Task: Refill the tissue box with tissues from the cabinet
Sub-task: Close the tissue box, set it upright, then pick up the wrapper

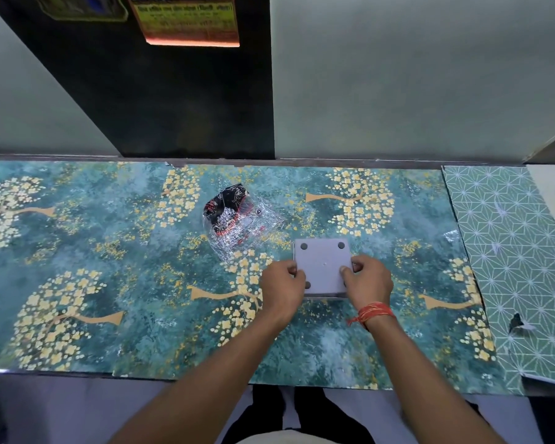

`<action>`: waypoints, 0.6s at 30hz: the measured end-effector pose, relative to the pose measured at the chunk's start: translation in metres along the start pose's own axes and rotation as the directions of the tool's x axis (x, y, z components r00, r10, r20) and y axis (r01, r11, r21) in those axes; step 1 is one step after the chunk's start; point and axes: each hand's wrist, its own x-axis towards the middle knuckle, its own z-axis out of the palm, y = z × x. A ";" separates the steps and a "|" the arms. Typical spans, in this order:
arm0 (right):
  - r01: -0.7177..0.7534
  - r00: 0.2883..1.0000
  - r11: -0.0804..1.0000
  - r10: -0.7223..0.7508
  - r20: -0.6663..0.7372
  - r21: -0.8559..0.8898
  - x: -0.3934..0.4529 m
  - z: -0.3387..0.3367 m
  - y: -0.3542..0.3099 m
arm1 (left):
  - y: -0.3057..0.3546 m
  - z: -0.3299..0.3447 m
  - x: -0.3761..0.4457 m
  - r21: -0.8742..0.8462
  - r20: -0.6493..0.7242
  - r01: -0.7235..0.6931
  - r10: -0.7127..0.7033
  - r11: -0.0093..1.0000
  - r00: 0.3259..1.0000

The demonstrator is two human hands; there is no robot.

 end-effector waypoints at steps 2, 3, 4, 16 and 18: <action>-0.005 1.000 1.000 0.005 0.003 0.022 -0.002 -0.002 0.003 | 0.001 0.001 -0.004 0.005 0.015 -0.005 0.005 1.000 1.000; -0.003 1.000 1.000 0.003 0.002 0.025 -0.003 -0.003 0.003 | 0.000 0.002 -0.005 0.009 0.016 -0.003 0.003 1.000 1.000; 0.001 1.000 1.000 -0.001 0.001 0.023 -0.004 -0.003 0.004 | -0.001 0.004 -0.005 0.014 0.018 0.003 -0.004 1.000 1.000; -0.030 0.999 0.999 0.029 0.038 0.012 0.000 0.001 0.002 | -0.005 0.002 0.001 0.066 0.016 0.031 -0.032 0.997 0.999; -0.032 0.998 0.999 0.033 0.060 -0.023 0.000 0.002 0.003 | -0.007 0.002 0.001 0.060 0.023 0.034 -0.035 0.998 0.999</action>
